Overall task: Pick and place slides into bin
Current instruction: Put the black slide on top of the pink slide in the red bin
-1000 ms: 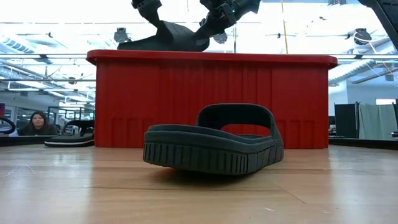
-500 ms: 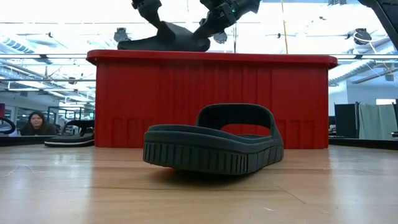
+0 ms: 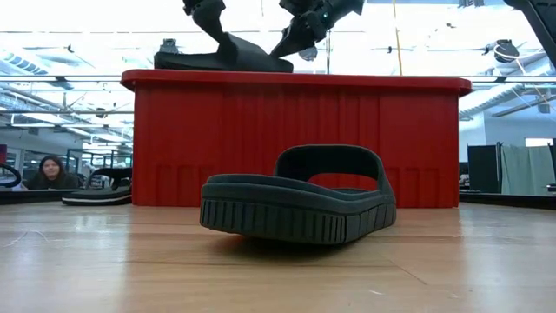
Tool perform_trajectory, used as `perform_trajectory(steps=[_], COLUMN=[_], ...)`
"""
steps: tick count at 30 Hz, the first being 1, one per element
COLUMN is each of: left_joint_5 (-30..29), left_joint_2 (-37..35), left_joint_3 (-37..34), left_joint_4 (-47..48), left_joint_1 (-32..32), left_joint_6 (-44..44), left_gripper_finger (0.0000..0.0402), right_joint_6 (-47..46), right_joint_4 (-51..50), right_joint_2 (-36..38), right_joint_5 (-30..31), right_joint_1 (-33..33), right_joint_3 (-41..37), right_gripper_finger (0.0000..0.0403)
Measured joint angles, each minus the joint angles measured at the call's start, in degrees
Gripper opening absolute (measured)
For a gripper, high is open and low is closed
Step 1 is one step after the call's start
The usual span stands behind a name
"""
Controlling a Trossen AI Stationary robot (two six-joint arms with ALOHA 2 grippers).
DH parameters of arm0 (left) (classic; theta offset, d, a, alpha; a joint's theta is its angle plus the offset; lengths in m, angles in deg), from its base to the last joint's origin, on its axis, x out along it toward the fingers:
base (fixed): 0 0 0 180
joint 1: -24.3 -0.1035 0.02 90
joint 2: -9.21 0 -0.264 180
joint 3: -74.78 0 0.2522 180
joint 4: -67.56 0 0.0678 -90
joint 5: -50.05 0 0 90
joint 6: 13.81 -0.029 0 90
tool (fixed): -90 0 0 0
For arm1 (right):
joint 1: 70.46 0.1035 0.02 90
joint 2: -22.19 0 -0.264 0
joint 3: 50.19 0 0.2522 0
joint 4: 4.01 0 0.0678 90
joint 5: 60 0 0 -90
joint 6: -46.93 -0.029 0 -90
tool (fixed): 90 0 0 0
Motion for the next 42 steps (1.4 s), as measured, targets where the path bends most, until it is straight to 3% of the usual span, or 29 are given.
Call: perform_trajectory(steps=[12,20,27,38,42], left_joint_5=[-0.5,-0.7,-0.9,-1.8,-6.4], left_joint_2=[0.0,0.0,0.0,3.6,6.7], left_joint_3=[0.0,0.0,0.0,0.0,0.0], left_joint_4=[1.6,2.0,2.1,2.1,2.1], left_joint_1=[-1.5,-5.2,-8.4,-9.5,-9.3], left_joint_6=[5.8,14.2,25.1,44.5,49.8], left_gripper_finger=[0.0,0.0,0.0,0.0,0.0], right_joint_6=[0.0,1.9,3.1,4.2,4.3], right_joint_4=[-0.2,-0.4,-0.4,-0.4,-0.4], right_joint_2=[4.5,7.5,9.0,9.0,9.0], right_joint_5=[6.5,16.6,21.2,21.3,21.2], right_joint_1=[0.0,-0.1,-0.4,-1.9,-2.1], right_joint_3=[0.0,0.0,0.0,0.0,0.0], right_gripper_finger=[0.0124,0.0123,0.0123,0.0123,0.0123])
